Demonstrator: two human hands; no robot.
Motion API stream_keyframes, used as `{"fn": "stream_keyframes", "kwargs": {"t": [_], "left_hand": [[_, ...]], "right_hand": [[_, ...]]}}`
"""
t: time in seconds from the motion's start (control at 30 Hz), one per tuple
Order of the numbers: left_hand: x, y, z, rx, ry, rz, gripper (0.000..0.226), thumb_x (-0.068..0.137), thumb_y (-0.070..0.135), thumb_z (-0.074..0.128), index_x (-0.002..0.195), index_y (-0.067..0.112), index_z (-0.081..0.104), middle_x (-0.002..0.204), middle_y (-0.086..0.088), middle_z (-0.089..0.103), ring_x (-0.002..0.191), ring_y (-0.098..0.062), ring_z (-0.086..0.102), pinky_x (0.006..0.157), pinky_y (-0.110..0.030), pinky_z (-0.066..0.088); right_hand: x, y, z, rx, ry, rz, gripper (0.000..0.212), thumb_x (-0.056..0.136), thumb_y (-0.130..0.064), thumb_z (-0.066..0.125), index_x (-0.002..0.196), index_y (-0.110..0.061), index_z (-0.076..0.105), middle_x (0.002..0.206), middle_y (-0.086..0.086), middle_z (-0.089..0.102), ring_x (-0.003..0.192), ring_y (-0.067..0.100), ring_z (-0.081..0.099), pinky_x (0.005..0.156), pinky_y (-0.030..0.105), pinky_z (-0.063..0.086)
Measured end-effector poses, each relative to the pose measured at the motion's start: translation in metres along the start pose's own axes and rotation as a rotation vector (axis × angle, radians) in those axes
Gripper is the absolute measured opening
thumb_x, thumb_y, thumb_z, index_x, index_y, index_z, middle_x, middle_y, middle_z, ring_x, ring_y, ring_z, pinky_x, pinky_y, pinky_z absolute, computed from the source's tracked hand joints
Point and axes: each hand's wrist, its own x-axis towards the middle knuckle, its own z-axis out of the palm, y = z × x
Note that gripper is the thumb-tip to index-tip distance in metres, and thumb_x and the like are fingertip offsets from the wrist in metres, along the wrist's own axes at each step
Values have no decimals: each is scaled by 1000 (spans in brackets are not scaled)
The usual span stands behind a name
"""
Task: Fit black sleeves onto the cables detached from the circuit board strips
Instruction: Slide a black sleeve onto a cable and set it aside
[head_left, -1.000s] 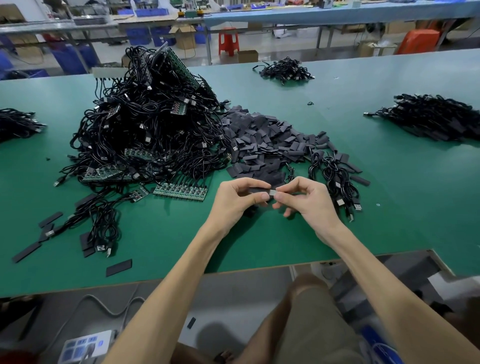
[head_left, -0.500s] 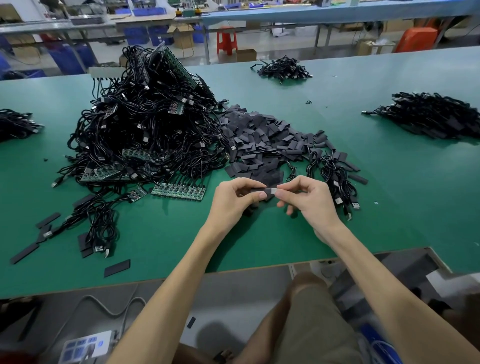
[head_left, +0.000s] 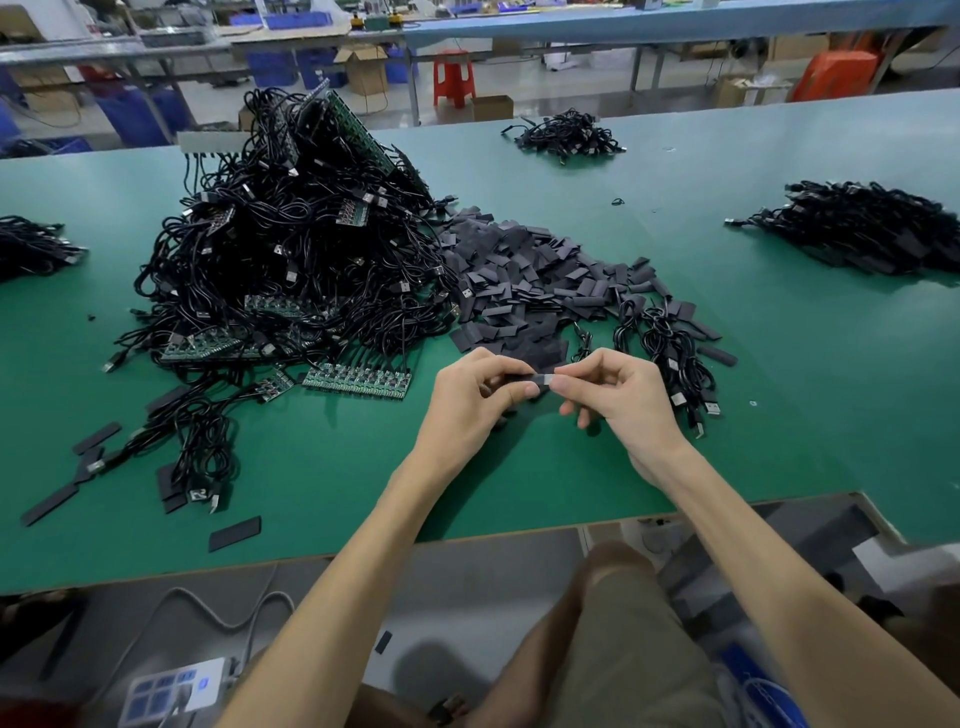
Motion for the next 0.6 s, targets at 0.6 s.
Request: {"fn": "stream_keyframes", "kwargs": {"t": [0.6], "left_hand": [[2,3,-3,-7,-245,-90,26,106,19,53,98,5,73,68,9,52,58,-1,44,60,-17,36]], "right_hand": [[-1,-1,2,51,-29,42,10,91,-10,75,92,-1,72,84,19,77,69,26,75,52,25,54]]}}
